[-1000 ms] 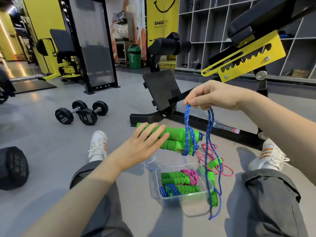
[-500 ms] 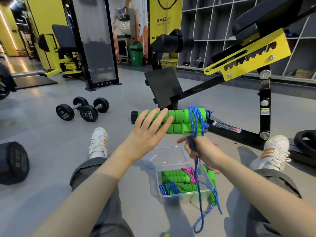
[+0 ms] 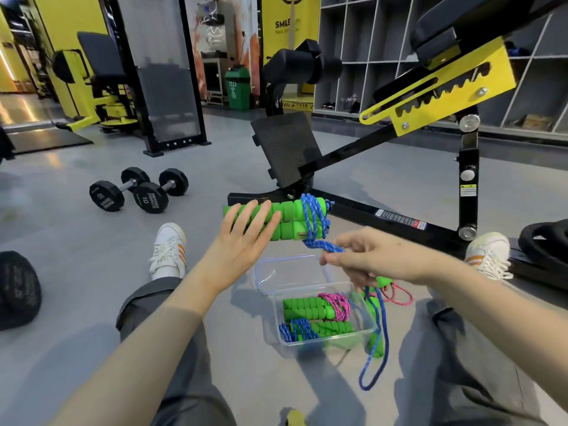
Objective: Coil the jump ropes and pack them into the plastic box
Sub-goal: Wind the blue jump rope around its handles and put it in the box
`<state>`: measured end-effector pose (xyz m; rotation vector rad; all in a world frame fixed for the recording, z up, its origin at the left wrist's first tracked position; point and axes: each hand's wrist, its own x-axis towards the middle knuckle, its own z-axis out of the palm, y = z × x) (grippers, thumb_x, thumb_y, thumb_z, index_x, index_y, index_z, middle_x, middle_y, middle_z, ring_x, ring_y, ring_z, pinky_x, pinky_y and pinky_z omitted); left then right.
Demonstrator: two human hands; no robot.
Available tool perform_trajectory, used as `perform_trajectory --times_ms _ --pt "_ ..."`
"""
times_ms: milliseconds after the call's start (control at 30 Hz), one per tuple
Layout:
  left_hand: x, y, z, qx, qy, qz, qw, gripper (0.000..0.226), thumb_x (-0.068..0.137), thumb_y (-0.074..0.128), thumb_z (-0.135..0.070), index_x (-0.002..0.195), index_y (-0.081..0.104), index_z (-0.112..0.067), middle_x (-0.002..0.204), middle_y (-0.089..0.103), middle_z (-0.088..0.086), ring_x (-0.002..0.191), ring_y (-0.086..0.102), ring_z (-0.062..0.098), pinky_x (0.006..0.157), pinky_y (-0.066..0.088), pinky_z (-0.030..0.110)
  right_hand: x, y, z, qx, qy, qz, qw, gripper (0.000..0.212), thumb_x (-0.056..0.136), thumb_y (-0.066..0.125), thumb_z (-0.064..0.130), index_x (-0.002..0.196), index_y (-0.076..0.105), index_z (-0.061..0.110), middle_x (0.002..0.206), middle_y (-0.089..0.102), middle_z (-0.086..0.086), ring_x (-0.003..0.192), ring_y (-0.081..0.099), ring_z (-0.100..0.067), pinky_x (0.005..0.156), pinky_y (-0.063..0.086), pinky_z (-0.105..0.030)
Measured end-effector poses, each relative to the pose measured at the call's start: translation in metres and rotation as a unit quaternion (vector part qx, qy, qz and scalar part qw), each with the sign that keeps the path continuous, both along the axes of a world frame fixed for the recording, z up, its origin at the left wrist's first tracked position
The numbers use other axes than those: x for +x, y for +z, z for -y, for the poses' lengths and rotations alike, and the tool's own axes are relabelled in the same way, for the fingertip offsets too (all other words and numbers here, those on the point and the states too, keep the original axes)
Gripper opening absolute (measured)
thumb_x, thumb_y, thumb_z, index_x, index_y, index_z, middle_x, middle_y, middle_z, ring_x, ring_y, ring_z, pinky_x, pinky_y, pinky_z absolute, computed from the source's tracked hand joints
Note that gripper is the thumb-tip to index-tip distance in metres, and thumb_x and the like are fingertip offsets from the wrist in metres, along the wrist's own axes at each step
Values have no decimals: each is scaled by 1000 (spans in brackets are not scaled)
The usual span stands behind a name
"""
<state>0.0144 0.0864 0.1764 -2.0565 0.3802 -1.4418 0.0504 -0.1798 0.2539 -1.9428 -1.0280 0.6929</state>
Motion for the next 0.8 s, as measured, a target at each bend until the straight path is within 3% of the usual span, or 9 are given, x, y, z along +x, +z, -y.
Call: perform_trajectory --times_ms 133,200,267,367,433,500,633,800 --pt "0 -3 0 -12 4 -8 1000 44 93 36 4 135 42 -1 135 39 23 118 43 39 100 33 50 11 31 14 -36 75 11 996 8 89 62 23 88 67 15 51 44 -10 44 45 -17 63 52 -31" --pt "-1 -1 0 -15 1 -10 1000 44 92 36 5 135 42 -1 135 39 24 118 43 39 100 34 51 15 42 16 -69 103 34 992 21 92 58 15 80 68 30 51 49 -8 46 49 -18 62 51 -29" --pt "-1 1 2 -10 -2 -12 1000 43 93 34 5 135 42 -1 134 40 24 118 43 39 100 34 50 17 49 14 -93 101 86 987 27 94 54 13 86 68 34 55 51 -9 47 50 -18 56 47 -24" --pt "-2 3 6 7 -17 -21 1000 40 97 30 3 135 43 -1 132 41 23 118 45 39 99 35 50 18 59 5 -101 70 225 967 16 95 52 19 100 67 23 55 48 8 47 44 -8 49 43 -20" --pt "-4 5 9 21 -38 -27 999 39 97 32 3 134 43 -1 132 41 23 118 45 39 100 36 50 20 68 -2 -83 54 260 961 12 92 57 21 95 68 18 58 57 14 51 45 -8 50 43 -23" --pt "-7 5 10 38 -61 -30 997 39 96 34 3 134 43 -2 133 41 22 118 44 38 100 36 50 25 75 -5 -53 41 262 963 10 88 63 23 88 70 16 68 66 10 59 54 -15 57 47 -30" --pt "-11 11 16 51 -89 -34 994 39 96 37 2 135 43 -4 134 41 21 119 45 36 100 38 49 30 80 -14 8 9 246 969 21 87 63 25 75 66 9 46 52 11 42 40 -2 46 32 -8" --pt "-14 21 27 40 -123 -27 991 36 98 38 -1 134 43 -4 134 41 19 120 45 35 100 40 48 37 74 -25 61 -31 206 976 32 86 62 34 69 61 7 51 40 1 48 34 -12 45 30 -17"
